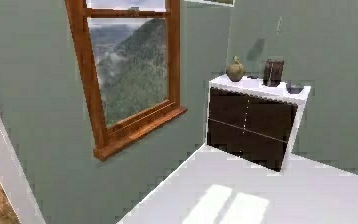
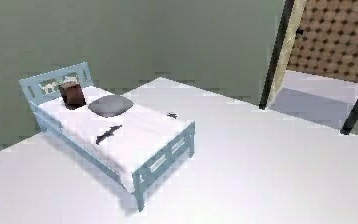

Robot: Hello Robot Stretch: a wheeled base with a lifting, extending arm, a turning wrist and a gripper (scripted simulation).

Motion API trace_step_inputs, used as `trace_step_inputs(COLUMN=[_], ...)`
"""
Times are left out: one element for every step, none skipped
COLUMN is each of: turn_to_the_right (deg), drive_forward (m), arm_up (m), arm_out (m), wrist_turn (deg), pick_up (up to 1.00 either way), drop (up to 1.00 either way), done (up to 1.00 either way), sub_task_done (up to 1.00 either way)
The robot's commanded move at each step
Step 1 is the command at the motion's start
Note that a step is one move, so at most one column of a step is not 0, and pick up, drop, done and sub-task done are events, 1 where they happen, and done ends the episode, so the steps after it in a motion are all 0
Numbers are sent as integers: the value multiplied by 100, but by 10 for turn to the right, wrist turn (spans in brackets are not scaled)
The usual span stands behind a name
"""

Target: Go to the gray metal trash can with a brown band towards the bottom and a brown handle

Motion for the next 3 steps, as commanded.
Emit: trace_step_inputs(turn_to_the_right=[-450, -60, 0], drive_forward=[0, 0, 60], arm_up=[0, 0, 0], arm_out=[0, 0, 0], wrist_turn=[0, 0, 0], pick_up=[0, 0, 0], drop=[0, 0, 0], done=[0, 0, 0], sub_task_done=[0, 0, 0])
